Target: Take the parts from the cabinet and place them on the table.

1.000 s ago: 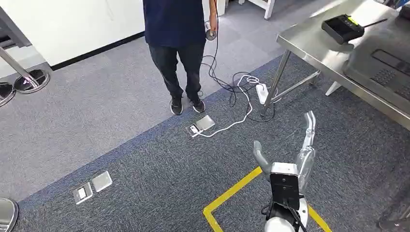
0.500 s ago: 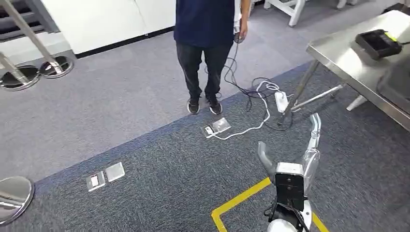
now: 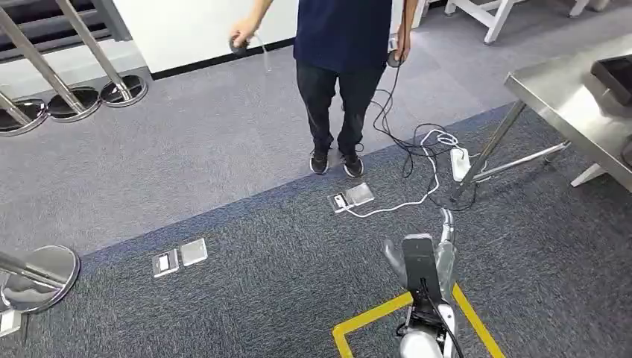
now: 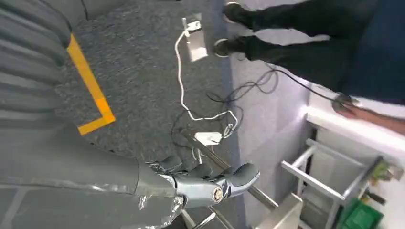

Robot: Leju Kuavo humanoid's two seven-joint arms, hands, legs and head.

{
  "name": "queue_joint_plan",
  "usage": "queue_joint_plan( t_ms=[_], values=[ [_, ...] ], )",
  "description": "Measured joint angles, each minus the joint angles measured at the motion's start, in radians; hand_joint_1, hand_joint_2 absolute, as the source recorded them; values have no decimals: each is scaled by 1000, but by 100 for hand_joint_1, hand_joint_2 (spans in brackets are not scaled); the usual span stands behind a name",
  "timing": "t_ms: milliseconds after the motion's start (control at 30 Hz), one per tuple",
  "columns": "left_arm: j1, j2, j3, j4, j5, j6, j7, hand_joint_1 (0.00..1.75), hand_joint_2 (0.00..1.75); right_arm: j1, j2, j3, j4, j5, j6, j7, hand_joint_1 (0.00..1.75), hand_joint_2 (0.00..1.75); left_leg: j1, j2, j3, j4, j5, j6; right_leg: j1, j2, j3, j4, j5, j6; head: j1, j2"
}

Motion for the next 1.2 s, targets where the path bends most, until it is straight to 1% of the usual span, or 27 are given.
queue_joint_plan(
  t_ms=[33, 133, 167, 200, 233, 267, 333, 367, 400, 433, 467, 500, 533, 567, 667, 700, 733, 767, 833, 867, 900, 933, 1000, 1033, 1067, 1167, 1200],
  values=[
    [-1, 0, 0, 0, 0, 0, 0, 0, 0, -5, -2, -4, 23, -12, 0, 5, 0, 175, -8, 15, 7, -20, -15, 5, 8, -5, 0, 0, -3, 5, -1, 0],
    [1, 0, 0, 0, 0, -3, 5, 0, 0, -12, -2, -29, 127, -87, -1, -10, 0, 175, -13, -1, 4, -24, -12, 15, 7, -14, 7, -7, -3, 15, 0, 0],
    [2, 0, 0, 0, -2, -6, 9, 0, 0, -12, -2, -42, 168, -113, -1, -30, 0, 175, -8, -7, 7, -33, -8, 23, 7, -19, 12, -9, -4, 22, -1, 0],
    [2, 0, 0, 0, -2, -8, 11, 0, 0, -17, -3, -58, 214, -135, -1, -58, 0, 175, -2, -8, 14, -44, -1, 31, 1, 2, 12, 1, -19, 28, 0, 0],
    [0, 0, 0, 0, -3, -11, 12, 0, 0, -23, -3, -76, 265, -158, -1, -82, 0, 175, -3, -12, 16, -47, 1, 37, 1, 29, -4, 36, -44, 30, 4, 0],
    [-1, 0, 0, 0, -5, -13, 12, 0, 0, -29, -3, -95, 317, -184, -1, -102, 0, 175, -3, -14, 15, -47, 1, 41, 1, 43, -37, 102, -82, 32, 9, 0],
    [-1, 0, 0, 0, -10, -17, 15, 0, 0, -33, -3, -135, 442, -238, -1, -144, 0, 175, -6, -27, 14, -46, -1, 45, 1, 49, -118, 263, -144, 36, 13, 0],
    [0, 0, 0, 0, -12, -18, 17, 0, 0, -34, -3, -155, 505, -263, -1, -160, 0, 175, -7, -36, 14, -44, -2, 45, 1, 50, -141, 302, -144, 37, 13, 0],
    [0, 1, 0, 0, -18, -19, 19, 0, 0, -37, -3, -177, 573, -289, -1, -171, 0, 175, -7, -45, 15, -43, -3, 46, 1, 50, -139, 285, -117, 36, 14, 0],
    [0, 2, 0, 0, -20, -20, 21, 0, 0, -45, -3, -193, 635, -316, -1, -174, 0, 175, -7, -54, 16, -41, -5, 45, 0, 50, -117, 226, -73, 35, 16, 0],
    [0, 2, 0, 0, -21, -21, 23, 0, 0, -57, -3, -206, 686, -340, -1, -176, 0, 175, -7, -62, 18, -37, -8, 42, -2, 54, -78, 133, -21, 32, 20, 0],
    [0, 2, 0, -2, -24, -21, 23, 0, 0, -70, -3, -218, 745, -366, -1, -182, 0, 175, -6, -67, 19, -32, -13, 37, -5, 70, -38, 39, 23, 31, 26, 0],
    [0, 2, 0, -2, -26, -21, 25, 0, 0, -83, -3, -230, 794, -388, -1, -190, 0, 175, -7, -68, 13, -28, -16, 31, -7, 97, -31, 26, 1, 29, 29, 0],
    [-2, 4, 0, -2, -27, -21, 26, 0, 0, -96, 1, -242, 837, -403, -2, -202, 0, 175, -12, -75, 9, -17, -20, 26, -5, 92, -33, 15, 11, 22, 31, 0],
    [-2, 5, 0, -4, -28, -21, 27, 0, 0, -119, 4, -279, 956, -422, -2, -215, 0, 175, -7, -83, 9, -21, -16, 15, 3, 79, -33, 17, 13, 10, 24, 0],
    [-2, 6, 0, -5, -29, -21, 28, 0, 0, -128, 5, -288, 988, -419, -2, -215, 0, 175, -4, -73, 9, -10, -28, 9, -2, 70, -30, 10, 18, 1, 24, 0],
    [-2, 6, 0, -7, -29, -21, 29, 0, 0, -137, 5, -295, 1010, -417, -2, -215, 0, 175, -7, -50, -2, 22, -49, 3, -2, 67, -29, 9, 18, -2, 19, 0],
    [-3, 8, 0, -8, -29, -20, 30, 0, 0, -146, 5, -302, 1039, -414, -2, -216, 0, 175, -6, -39, -32, 88, -87, -3, -1, 60, -28, 9, 16, -7, 9, 0],
    [-2, 9, 0, -9, -28, -19, 30, 0, 0, -156, 7, -315, 1094, -414, -2, -219, 0, 175, -3, -34, -108, 246, -156, -10, 1, 42, -27, 9, 14, -11, 1, 0],
    [-1, 10, 0, -9, -27, -19, 32, 0, 0, -157, 8, -320, 1111, -414, -2, -223, 0, 175, -3, -33, -135, 296, -167, -11, 2, 33, -27, 10, 12, -12, 0, 0],
    [1, 11, -1, -10, -26, -17, 33, 0, 0, -160, 8, -324, 1130, -418, -2, -229, 0, 175, -3, -31, -136, 293, -152, -10, 2, 25, -25, 10, 11, -12, 0, 0],
    [2, 12, -1, -10, -26, -16, 33, 0, 0, -165, 8, -327, 1148, -423, -2, -235, 0, 175, -3, -29, -111, 242, -116, -7, 2, 20, -23, 10, 9, -12, -1, 0],
    [1, 14, -1, -11, -23, -16, 33, 0, 0, -176, 8, -328, 1177, -427, -1, -245, 0, 175, -5, -13, -23, 66, -28, 2, 2, 11, -14, 9, 5, -8, -3, 0],
    [0, 14, -1, -12, -19, -14, 34, 0, 0, -181, 8, -328, 1191, -431, 1, -252, 0, 175, -9, 17, 10, -13, -19, 9, 3, 6, -10, 9, 2, -4, -4, 0],
    [-2, 14, -1, -14, -18, -13, 36, 0, 0, -185, 8, -329, 1202, -437, 4, -258, 0, 175, -17, 19, 14, -23, -20, 12, 8, 3, -11, 12, -2, 2, -6, 0],
    [3, 16, -1, -17, -16, -11, 40, 0, 0, -193, 10, -330, 1234, -444, 13, -267, 0, 175, -20, 2, 10, -24, -19, 22, 6, -12, -2, 2, -1, 12, -5, 0],
    [3, 16, -1, -18, -16, -10, 41, 0, 0, -197, 10, -330, 1244, -445, 21, -268, 0, 175, -9, -2, 19, -41, -10, 31, 8, -7, 0, 5, -9, 20, -5, 0]
  ],
)
